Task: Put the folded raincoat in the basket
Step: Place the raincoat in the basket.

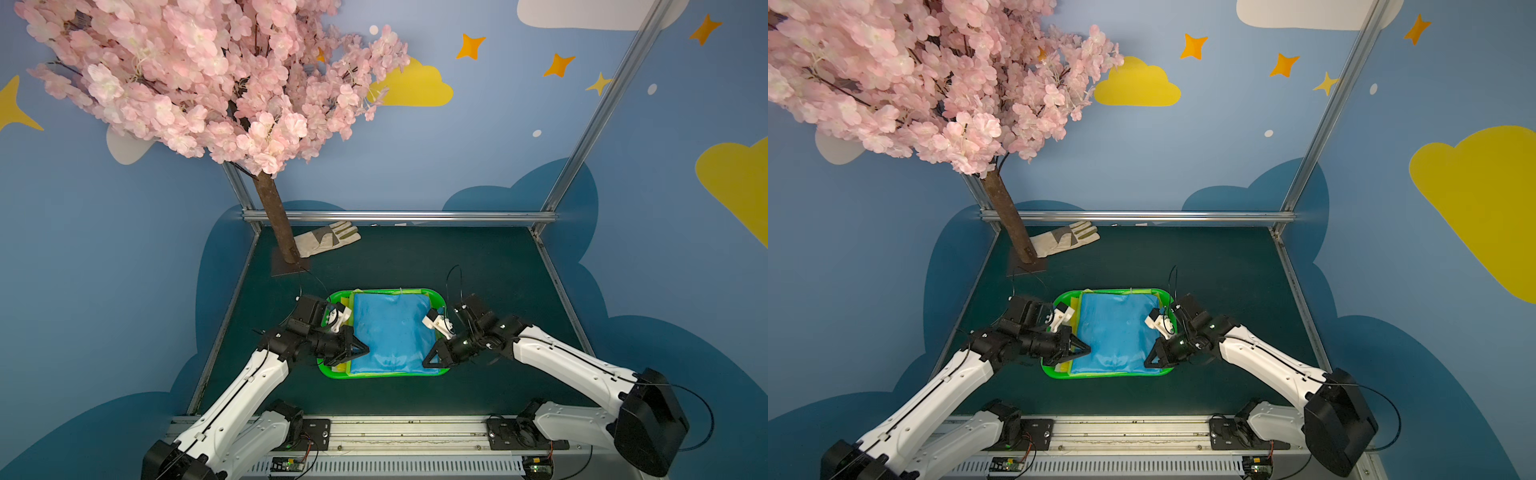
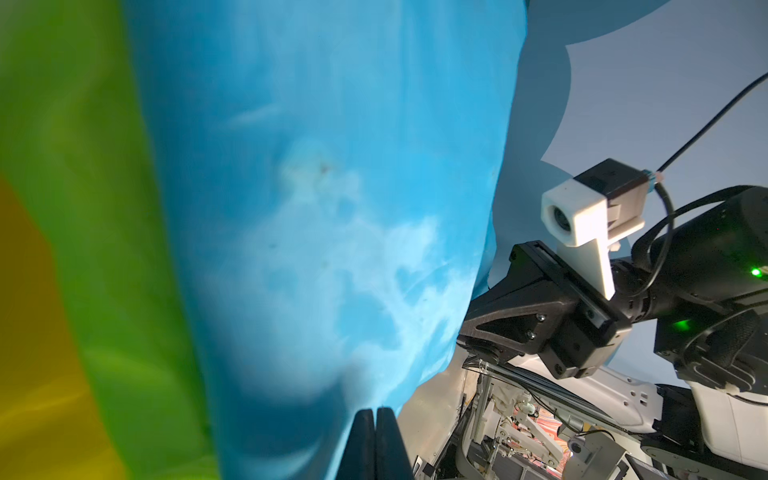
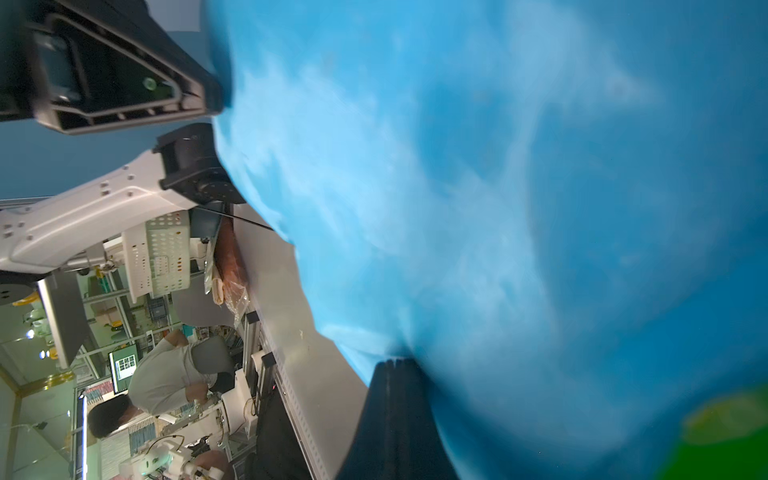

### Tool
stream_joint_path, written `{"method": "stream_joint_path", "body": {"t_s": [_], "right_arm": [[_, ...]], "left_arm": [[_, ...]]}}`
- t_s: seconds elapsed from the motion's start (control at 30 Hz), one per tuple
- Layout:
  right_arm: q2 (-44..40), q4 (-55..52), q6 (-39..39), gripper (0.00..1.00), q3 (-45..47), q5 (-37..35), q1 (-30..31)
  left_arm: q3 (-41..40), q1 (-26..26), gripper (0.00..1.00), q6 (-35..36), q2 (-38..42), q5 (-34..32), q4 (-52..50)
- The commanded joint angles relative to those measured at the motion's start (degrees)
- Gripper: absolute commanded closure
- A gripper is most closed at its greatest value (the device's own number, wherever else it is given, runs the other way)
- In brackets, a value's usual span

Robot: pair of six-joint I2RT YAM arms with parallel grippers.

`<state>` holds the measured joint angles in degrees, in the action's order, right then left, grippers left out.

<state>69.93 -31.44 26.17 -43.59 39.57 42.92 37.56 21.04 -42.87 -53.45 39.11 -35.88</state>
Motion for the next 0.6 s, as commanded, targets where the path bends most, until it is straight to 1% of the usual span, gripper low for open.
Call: {"method": "stream_joint_path", "body": {"t_s": [0.0, 0.07, 0.13, 0.23, 0.3, 0.43, 0.47, 0.57], "right_arm": [[-0.4, -3.6, 0.0, 1.00, 0.3, -4.9, -0.2], [0.3, -4.9, 0.1, 1.00, -0.6, -8.1, -0.7], [-0.6, -4.6, 0.4, 1.00, -1.2, -9.2, -1.4], [-2.8, -3.6, 0.2, 1.00, -2.7, -7.5, -2.5], [-3.8, -3.8, 0.3, 1.00, -3.6, -7.8, -3.2], [-4.9, -3.5, 1.1, 1.00, -5.3, -6.7, -5.8], [-4.9, -3.5, 1.2, 0.94, -5.8, -6.9, -6.2], [-4.6, -3.8, 2.5, 0.67, -7.0, -10.7, -7.7]], "left_arm": [[-1.1, 0.1, 0.96, 0.2, 0.1, -1.0, -2.2], [-1.0, 0.1, 0.96, -0.1, 0.1, -1.4, -2.4], [-0.7, 0.1, 0.97, -0.2, 0.2, -2.5, -3.1], [-0.1, 0.0, 0.97, 0.2, 0.0, -3.6, -5.1], [0.3, 0.0, 0.97, 0.2, -0.1, -5.2, -6.6], [0.9, -0.1, 0.94, -0.2, 0.1, -7.3, -7.6], [1.3, -0.2, 0.92, -0.3, 0.2, -7.6, -7.6], [2.4, -0.4, 0.80, -0.4, 1.0, -8.9, -7.5]]}}
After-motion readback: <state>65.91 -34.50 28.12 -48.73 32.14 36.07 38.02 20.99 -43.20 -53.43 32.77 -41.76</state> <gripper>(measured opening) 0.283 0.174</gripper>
